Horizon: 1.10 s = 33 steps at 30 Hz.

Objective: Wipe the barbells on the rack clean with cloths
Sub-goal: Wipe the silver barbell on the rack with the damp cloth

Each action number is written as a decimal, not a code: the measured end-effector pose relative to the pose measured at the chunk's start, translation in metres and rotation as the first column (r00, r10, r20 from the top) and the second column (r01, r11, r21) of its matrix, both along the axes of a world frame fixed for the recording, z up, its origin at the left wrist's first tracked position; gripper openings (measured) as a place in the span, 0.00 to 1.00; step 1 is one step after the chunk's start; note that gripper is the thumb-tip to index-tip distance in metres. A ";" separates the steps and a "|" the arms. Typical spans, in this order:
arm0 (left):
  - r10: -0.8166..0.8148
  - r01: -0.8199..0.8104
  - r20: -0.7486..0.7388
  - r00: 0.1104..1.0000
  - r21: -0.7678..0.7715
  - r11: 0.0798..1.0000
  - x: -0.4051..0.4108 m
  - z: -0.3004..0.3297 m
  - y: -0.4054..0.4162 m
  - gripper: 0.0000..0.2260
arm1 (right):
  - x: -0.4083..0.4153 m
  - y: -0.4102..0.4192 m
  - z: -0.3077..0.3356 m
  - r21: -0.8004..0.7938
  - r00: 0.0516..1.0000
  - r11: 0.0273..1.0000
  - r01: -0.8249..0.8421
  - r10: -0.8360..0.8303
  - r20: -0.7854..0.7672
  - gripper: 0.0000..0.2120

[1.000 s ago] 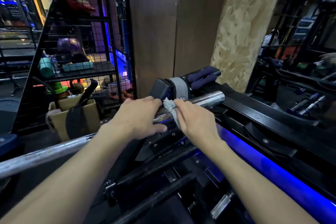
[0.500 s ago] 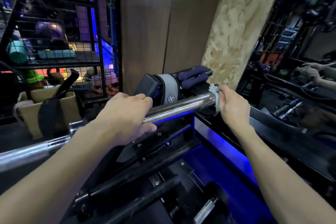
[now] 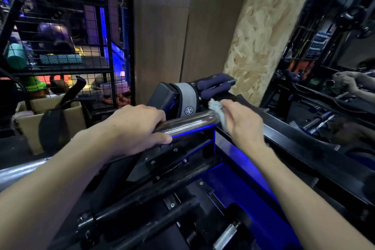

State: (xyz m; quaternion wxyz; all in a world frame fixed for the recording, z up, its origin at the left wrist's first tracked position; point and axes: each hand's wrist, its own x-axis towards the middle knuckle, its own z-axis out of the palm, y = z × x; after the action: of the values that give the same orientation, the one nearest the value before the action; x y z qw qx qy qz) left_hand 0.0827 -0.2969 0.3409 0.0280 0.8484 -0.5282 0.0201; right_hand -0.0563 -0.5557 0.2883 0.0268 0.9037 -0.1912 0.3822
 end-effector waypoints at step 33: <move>0.084 -0.040 0.295 0.952 -0.155 0.987 -0.046 -0.013 -0.026 0.25 | -0.011 -0.053 -0.013 0.331 0.982 0.934 0.135 -0.170 0.079 0.08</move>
State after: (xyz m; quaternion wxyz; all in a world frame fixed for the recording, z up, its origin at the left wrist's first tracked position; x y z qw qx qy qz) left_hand 0.0368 -0.3232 0.3284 0.0092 0.8473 -0.4964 0.1884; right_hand -0.0676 -0.6091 0.2748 -0.1028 0.8565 -0.3223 0.3897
